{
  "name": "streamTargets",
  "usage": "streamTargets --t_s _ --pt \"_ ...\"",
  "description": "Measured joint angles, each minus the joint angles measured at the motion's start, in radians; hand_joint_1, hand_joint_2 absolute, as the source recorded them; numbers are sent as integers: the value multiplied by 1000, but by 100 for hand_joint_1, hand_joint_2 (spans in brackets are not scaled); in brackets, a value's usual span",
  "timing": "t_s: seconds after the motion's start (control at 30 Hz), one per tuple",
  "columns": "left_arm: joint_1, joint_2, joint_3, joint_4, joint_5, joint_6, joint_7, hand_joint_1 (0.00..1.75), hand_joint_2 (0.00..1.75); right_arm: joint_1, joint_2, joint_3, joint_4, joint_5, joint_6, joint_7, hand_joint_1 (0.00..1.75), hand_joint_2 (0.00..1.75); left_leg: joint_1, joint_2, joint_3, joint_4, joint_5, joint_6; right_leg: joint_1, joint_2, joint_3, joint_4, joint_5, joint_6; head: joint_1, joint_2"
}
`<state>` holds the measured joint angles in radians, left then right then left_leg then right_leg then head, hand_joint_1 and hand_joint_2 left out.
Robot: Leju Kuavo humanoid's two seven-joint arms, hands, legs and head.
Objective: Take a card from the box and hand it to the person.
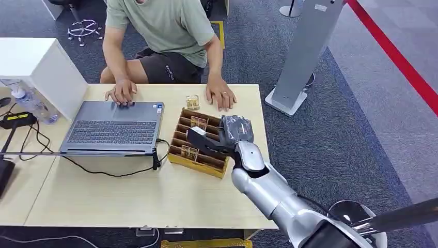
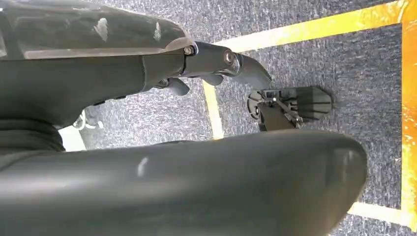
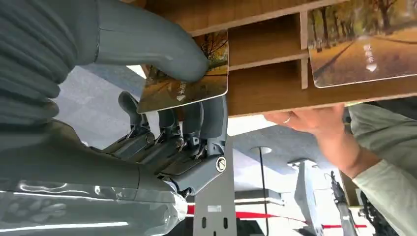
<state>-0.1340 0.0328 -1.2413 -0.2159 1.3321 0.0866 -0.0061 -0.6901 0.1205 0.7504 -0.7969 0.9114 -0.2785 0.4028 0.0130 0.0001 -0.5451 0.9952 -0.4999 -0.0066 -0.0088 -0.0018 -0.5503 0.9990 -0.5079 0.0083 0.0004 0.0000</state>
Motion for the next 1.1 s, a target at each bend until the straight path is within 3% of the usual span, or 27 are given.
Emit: streamTargets --t_s 0.7,1.1 --pt "-1 0 -9 0 -1 11 -3 0 0 0 -2 0 -17 -3 -15 -4 136 175 0 0 0 0 0 0 0 0 0 0 0 0 1 0" --pt "1 0 -9 0 12 9 -11 0 0 19 -40 -11 -280 19 -12 0 136 175 0 0 0 0 0 0 0 0 0 0 0 0 1 0"
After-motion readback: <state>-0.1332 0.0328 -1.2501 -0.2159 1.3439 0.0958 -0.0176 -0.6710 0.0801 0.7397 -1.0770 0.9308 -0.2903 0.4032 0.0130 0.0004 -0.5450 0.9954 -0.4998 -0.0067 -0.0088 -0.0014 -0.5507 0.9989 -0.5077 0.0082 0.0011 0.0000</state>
